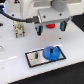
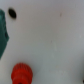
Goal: Insert the blue gear onto the right peg, followed by the red gear
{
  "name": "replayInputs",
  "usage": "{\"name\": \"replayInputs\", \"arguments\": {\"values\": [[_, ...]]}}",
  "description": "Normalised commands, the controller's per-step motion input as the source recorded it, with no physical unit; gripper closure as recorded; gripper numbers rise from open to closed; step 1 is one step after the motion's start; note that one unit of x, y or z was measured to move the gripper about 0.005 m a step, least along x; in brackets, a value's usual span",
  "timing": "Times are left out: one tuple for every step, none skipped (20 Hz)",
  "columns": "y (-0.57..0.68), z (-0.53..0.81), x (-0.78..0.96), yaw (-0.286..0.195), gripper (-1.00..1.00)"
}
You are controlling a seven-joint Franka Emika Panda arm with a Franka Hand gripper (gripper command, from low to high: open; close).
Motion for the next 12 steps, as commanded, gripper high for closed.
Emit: {"name": "replayInputs", "arguments": {"values": [[0.25,-0.03,-0.75,0.0,-1.0],[0.29,-0.06,-0.75,0.0,-1.0],[0.3,-0.08,-0.74,0.0,-1.0],[0.31,-0.08,-0.71,0.0,-1.0],[0.31,-0.1,-0.71,0.0,-1.0],[0.29,-0.08,-0.67,0.0,-1.0],[0.3,-0.06,-0.64,0.0,-1.0],[0.3,-0.1,-0.59,0.0,-1.0],[0.31,-0.11,-0.53,0.0,-1.0],[0.32,-0.07,-0.51,0.0,-1.0],[0.31,-0.14,-0.5,0.0,-1.0],[0.31,-0.18,-0.5,0.0,-1.0]]}}
